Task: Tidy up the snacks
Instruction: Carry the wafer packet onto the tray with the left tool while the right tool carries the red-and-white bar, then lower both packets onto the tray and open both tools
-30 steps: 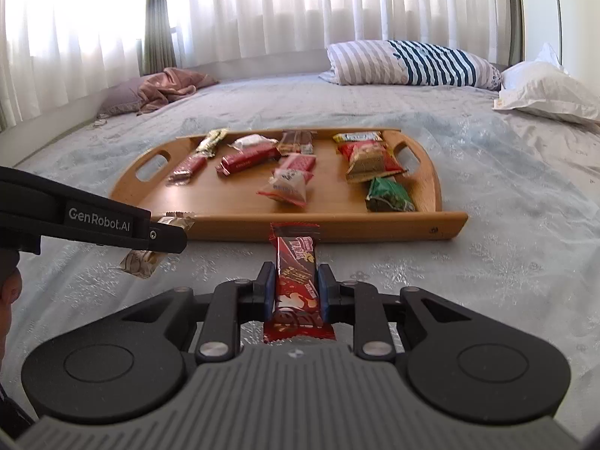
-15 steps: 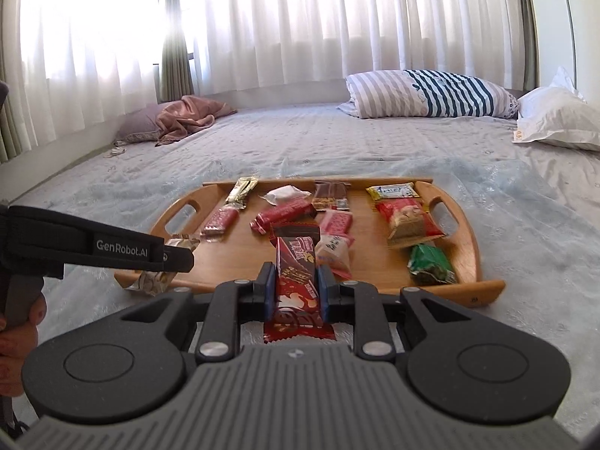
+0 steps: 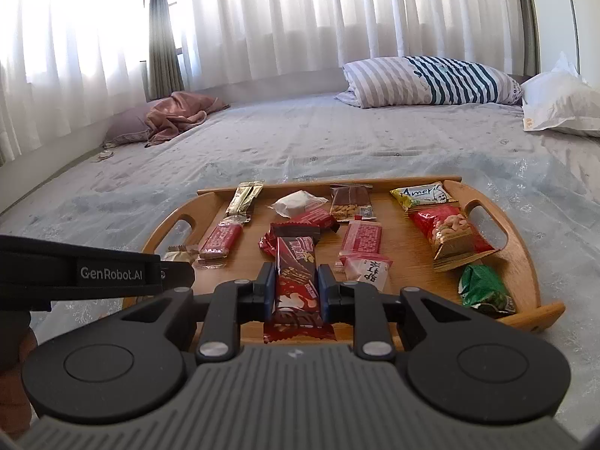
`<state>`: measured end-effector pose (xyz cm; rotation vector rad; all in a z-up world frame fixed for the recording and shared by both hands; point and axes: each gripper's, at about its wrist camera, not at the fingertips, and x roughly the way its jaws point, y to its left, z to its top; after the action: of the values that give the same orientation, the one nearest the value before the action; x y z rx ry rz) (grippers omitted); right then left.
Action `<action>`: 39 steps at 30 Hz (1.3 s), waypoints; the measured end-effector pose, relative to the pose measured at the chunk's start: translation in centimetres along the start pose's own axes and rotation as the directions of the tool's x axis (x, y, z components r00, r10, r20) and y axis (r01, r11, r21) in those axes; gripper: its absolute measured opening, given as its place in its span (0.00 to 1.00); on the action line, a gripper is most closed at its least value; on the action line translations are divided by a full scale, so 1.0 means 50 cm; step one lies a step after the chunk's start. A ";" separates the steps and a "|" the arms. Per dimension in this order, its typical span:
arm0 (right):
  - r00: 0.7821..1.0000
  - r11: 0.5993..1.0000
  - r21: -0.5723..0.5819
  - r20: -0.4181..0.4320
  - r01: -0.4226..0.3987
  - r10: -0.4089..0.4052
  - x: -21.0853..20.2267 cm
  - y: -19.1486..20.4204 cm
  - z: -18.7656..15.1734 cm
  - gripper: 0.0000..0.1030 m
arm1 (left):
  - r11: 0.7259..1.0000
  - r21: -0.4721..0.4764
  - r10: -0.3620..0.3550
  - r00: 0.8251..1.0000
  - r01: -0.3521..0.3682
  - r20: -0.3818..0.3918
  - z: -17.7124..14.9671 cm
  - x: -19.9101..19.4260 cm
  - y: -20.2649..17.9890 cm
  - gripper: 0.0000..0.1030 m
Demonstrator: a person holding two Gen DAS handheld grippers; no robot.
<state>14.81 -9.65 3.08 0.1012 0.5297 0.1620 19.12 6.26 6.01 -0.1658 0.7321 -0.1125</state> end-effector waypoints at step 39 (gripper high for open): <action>0.998 0.999 0.017 -0.063 0.031 -0.029 0.108 0.014 -0.014 0.33 | 0.999 0.003 0.038 0.999 -0.038 -0.028 -0.001 0.097 0.023 0.22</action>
<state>18.98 -7.98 -0.08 0.1058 0.5954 0.1315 22.71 6.60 2.56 -0.1484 0.7625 -0.0797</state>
